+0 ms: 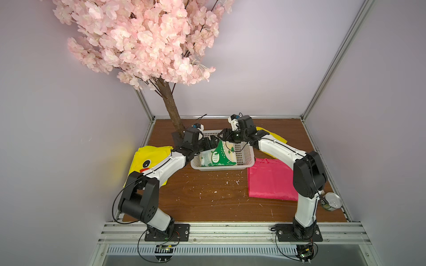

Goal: Put the folded raincoat in the basket
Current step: Place the raincoat in the basket.

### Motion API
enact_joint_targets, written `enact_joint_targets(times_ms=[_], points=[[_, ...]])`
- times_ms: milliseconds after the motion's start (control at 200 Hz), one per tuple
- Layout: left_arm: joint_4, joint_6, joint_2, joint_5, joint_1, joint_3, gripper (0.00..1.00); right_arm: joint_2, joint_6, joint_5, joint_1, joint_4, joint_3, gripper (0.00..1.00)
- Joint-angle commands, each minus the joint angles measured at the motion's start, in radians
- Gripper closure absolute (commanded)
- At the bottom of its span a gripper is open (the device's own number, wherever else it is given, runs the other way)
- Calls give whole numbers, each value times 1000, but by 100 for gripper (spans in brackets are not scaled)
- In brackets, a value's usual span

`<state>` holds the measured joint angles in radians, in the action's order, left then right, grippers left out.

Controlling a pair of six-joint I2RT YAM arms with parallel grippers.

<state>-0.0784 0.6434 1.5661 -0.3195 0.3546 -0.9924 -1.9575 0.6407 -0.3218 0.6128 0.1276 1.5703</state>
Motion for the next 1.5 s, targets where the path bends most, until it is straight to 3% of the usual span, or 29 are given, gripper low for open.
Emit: enact_joint_targets(times_ms=[0, 495, 956, 1166, 1491], points=[[-102, 45, 42, -53, 11, 46, 1, -39, 18, -19, 10, 44, -36, 35], [-190, 108, 96, -42, -3, 102, 0, -79, 94, -24, -8, -33, -127, 36], [-124, 89, -14, -12, -6, -63, 1, 88, 96, -48, -19, -3, -17, 36], [-72, 61, -61, -49, -2, -120, 0, 186, 98, -30, -36, 7, -43, 36], [75, -12, -156, -14, 188, -137, 0, 531, 99, -10, -144, 7, -305, 36]])
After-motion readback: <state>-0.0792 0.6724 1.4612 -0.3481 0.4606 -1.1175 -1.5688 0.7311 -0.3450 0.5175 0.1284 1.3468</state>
